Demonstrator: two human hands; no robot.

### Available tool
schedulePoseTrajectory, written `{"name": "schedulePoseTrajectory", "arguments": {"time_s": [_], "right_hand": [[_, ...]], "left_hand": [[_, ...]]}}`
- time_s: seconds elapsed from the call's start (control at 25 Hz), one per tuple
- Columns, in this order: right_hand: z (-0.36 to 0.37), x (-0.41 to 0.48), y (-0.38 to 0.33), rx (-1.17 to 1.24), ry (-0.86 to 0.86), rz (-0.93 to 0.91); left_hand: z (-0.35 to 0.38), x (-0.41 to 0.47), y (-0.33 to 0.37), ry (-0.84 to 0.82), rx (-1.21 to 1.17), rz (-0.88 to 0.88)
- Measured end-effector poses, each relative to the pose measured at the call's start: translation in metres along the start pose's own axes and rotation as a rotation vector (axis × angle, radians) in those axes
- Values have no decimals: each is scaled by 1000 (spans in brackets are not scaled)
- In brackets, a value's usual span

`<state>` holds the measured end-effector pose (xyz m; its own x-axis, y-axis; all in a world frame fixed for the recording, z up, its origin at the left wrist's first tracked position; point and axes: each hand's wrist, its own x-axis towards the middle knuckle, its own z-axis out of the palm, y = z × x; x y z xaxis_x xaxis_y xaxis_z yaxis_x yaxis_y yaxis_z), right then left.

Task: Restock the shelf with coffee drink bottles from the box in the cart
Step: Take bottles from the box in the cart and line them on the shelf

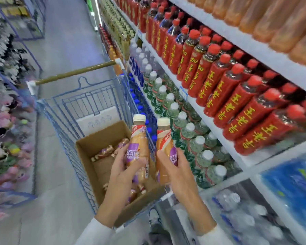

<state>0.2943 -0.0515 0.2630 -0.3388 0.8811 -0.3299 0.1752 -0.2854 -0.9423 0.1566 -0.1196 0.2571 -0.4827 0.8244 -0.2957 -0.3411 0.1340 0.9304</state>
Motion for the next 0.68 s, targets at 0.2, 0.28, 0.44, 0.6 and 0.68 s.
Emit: {"name": "schedulePoseTrajectory", "arguments": {"time_s": [0.2,0.28,0.44,0.6,0.68], "right_hand": [[-48,-84,5,123,285,-23],[-70,-118,6,164,386,-43],[-114,-179,5,207,612,-81],[-157,-239,11,260,828,-97],[-178,-268,15,265,913,-89]], "left_hand": [[47,-41,-4,-273,39,-4],[71,-59,-6,-384,47,5],[119,-103,-11,-626,103,3],[170,-145,-20,-844,144,-14],[200,-169,-25,-928,158,-7]]}}
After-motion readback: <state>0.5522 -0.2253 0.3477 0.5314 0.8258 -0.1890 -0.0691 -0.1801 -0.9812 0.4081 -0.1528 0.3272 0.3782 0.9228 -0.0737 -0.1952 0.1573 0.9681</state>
